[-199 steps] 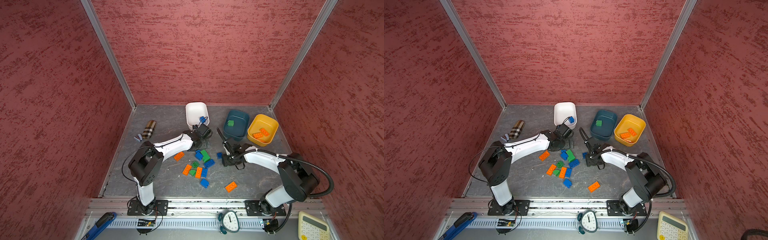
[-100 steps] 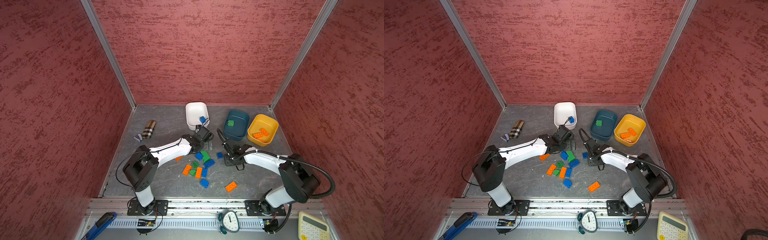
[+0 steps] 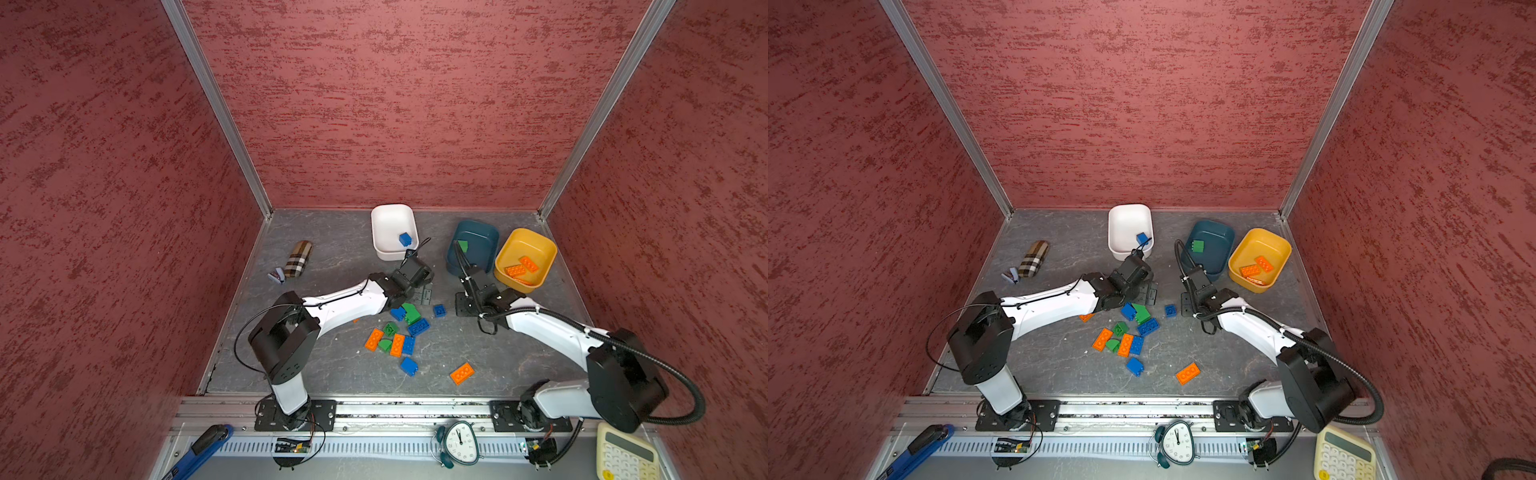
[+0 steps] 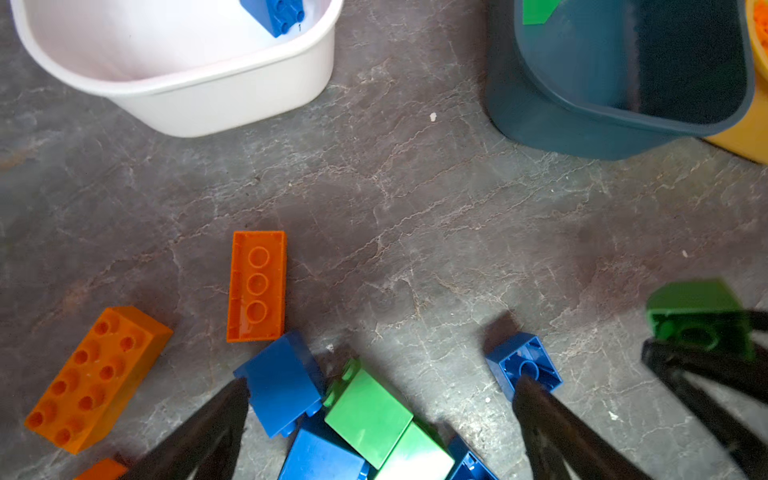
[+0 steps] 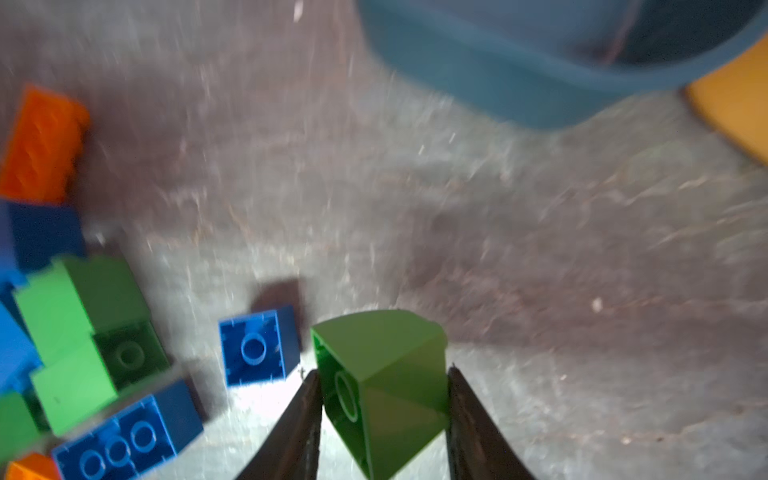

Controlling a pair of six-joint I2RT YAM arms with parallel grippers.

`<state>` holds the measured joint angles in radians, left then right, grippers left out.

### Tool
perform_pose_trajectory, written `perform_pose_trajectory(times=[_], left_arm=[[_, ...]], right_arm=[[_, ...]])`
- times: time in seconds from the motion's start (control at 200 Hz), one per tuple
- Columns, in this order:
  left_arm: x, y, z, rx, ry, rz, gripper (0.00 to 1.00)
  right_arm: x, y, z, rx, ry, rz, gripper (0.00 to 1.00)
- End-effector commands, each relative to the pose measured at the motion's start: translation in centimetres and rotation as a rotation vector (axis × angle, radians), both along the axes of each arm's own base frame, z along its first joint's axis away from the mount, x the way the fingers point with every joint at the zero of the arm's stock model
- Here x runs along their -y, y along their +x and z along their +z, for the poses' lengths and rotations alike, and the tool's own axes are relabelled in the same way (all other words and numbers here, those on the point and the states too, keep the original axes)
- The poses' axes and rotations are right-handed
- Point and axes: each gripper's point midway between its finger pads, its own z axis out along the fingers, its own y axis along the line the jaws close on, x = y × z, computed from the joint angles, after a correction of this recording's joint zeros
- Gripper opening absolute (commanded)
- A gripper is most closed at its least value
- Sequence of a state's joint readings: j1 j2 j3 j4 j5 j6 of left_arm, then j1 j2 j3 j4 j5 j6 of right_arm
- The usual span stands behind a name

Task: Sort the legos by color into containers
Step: 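Grasp the green sloped brick and carry it over the teal tub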

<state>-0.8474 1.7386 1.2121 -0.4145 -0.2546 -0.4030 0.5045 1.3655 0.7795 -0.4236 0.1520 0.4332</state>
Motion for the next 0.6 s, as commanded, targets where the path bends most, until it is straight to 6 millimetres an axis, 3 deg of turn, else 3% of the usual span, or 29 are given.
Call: perform_pose_trajectory(times=[0.0, 0.26, 0.286, 0.386, 0.596], left_arm=[[1.6, -0.1, -0.3, 0.035, 0.05, -0.182, 0.99], [3.9, -0.3, 0.2, 0.059, 0.009, -0.303, 0.99], [4.2, -0.5, 0.3, 0.056, -0.001, -0.314, 0.99], [5.0, -1.3, 0.0, -0.003, -0.006, -0.362, 0.99], [5.8, -1.5, -0.9, 0.045, 0.082, -0.466, 0.99]], right_arm=[[0.4, 3.9, 4.2, 0.162, 0.081, -0.03, 0.37], [2.7, 10.5, 7.7, 0.313, 0.115, -0.075, 0.37], [2.9, 11.2, 7.0, 0.302, 0.103, -0.079, 0.37], [3.9, 13.7, 7.2, 0.331, 0.104, -0.11, 0.37], [5.1, 17.9, 5.8, 0.308, 0.127, -0.149, 0.38]])
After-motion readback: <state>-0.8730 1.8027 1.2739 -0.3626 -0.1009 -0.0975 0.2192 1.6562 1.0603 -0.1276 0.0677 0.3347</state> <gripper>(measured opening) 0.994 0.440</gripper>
